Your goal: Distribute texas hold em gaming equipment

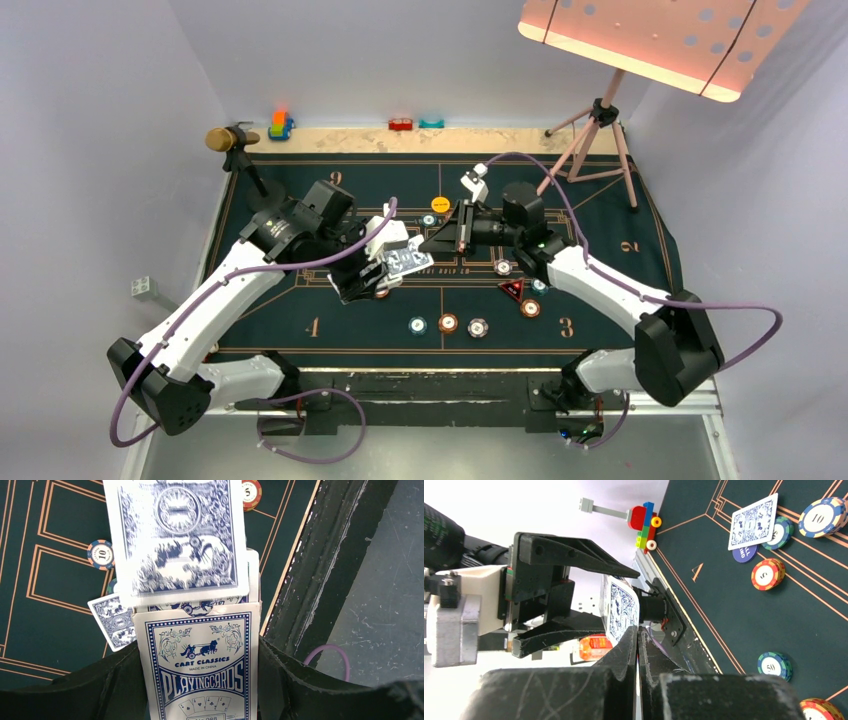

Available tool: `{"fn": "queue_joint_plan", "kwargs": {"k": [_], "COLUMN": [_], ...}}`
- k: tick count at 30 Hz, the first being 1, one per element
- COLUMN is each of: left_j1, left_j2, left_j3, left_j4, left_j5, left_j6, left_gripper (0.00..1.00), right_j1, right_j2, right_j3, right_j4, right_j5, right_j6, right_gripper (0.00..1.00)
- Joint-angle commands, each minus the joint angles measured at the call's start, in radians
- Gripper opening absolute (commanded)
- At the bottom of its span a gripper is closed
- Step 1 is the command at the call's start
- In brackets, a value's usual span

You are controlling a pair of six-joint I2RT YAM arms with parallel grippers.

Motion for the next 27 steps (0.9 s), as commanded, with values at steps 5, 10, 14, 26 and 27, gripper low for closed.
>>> {"fn": "queue_joint_plan", "kwargs": {"k": [5, 10, 14, 26, 27], "left_j1": [0.004, 0.003, 0.004, 0.004, 0.004], "left_j2": [-0.007, -0.005, -0.006, -0.011, -0.011], "left_j3": [0.016, 0.016, 0.018, 0.025, 0.026], "left_j4": [0.04, 0.036, 0.032, 0.011, 0.012], "left_j5": [0.007, 0.007, 0.008, 0.023, 0.026], "left_j6": [0.002, 0.004, 0.003, 0.002, 0.002], "left_gripper": [0.0, 0.0, 0.0, 0.0, 0.0], "right_j1": [-0.104, -0.206, -0.272, -0.318, -0.315], "right_j2": [-0.049, -0.025, 0.053, 0.459, 0.483], "right_j3": [-0.008, 0.039, 0.103, 0.324, 0.343], "right_j4": [0.06, 0.008, -0.068, -0.058, -0.053], "right_j5": [-0.07, -0.071, -0.023, 0.256, 0.274], "right_j6": [0.055, 0.012, -0.079, -0.16, -0.154], "right_gripper": [0.0, 0.0, 0.0, 0.0, 0.0]}}
